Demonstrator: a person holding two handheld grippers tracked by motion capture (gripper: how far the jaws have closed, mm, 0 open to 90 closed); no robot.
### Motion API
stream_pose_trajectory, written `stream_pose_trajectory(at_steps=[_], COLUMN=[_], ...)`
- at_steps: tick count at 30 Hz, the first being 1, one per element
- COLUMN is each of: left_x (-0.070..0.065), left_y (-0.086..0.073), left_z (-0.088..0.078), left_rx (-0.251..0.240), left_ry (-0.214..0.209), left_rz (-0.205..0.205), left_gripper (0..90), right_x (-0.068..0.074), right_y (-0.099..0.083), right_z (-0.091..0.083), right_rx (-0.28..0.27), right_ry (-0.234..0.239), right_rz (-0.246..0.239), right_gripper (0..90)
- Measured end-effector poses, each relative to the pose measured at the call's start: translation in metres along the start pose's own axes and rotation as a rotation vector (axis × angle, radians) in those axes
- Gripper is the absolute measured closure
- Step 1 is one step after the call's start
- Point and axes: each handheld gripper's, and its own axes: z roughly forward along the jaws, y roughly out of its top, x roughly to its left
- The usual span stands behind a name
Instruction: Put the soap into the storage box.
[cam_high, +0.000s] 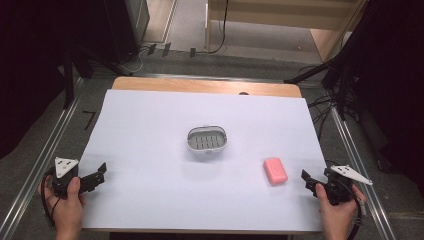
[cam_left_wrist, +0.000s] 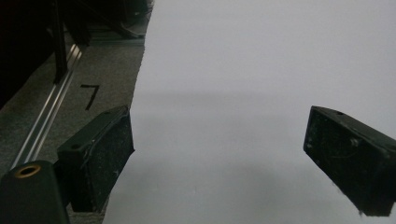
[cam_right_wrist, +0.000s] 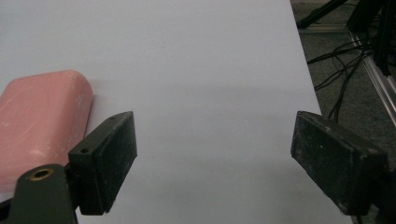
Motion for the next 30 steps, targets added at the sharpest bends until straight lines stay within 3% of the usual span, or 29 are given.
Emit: stream_pose_trajectory(at_steps=[4, 9, 22, 30], left_x=[0.000, 0.000, 0.000, 0.000], left_y=[0.000, 0.000, 0.000, 0.000], left_z=[0.000, 0.001, 0.001, 0.001], left_rx=[0.003, 0.005, 0.005, 0.008], left_ry=[0.000, -0.001, 0.002, 0.003], left_rz=[-0.002, -0.004, -0.005, 0.000], left_gripper=[8.8, 8.8, 8.8, 8.8], right_x=[0.007, 0.013, 0.035, 0.046], right_y=[0.002, 0.007, 0.016, 0.021], right_z=[0.001, -0.001, -0.003, -0.004], right_rx=[0.020, 0.020, 0.076, 0.107], right_ry=[-0.017, 0.043, 0.055, 0.108], right_rz=[-0.022, -0.030, -0.118, -0.112], right_gripper=[17.3, 25.4, 35.4, 32.2])
